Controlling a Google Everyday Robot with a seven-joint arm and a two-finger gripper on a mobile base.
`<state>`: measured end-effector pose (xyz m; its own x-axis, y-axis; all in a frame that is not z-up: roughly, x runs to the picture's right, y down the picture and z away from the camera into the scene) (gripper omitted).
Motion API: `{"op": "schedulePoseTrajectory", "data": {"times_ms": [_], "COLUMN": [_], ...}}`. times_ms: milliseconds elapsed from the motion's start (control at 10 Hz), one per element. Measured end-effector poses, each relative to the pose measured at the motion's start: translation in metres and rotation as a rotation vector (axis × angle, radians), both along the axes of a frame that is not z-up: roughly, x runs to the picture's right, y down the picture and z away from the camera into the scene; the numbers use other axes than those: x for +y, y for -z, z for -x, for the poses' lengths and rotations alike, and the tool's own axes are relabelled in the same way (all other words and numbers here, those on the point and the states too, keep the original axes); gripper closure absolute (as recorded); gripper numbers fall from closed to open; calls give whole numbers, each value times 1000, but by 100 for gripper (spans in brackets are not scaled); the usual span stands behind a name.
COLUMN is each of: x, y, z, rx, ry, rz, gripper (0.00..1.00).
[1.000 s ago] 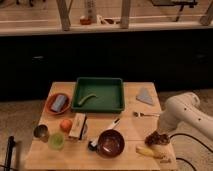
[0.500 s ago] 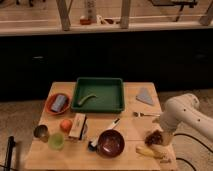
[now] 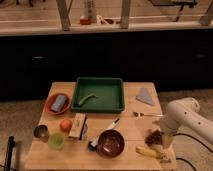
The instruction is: Place grapes in tray
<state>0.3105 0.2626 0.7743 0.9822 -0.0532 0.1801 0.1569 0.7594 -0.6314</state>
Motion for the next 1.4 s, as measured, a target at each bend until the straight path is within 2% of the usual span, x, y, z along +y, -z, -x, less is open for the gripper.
{"op": "schedulePoseTrajectory", "data": {"times_ms": [300,500,600,700,1100,1400], "x": [6,10,11,11,12,3], "y": [-6,-11,-12,-13,-12,-5], "z": [-3,-4,-3,-1,0,3], "rx": [-14,-30,-36,-42,-53,-67], "ry": [-4,-5,-3,2,13,37], "rz": [4,8,7,8,8,-8], "gripper": [66,88,95,100,100,100]}}
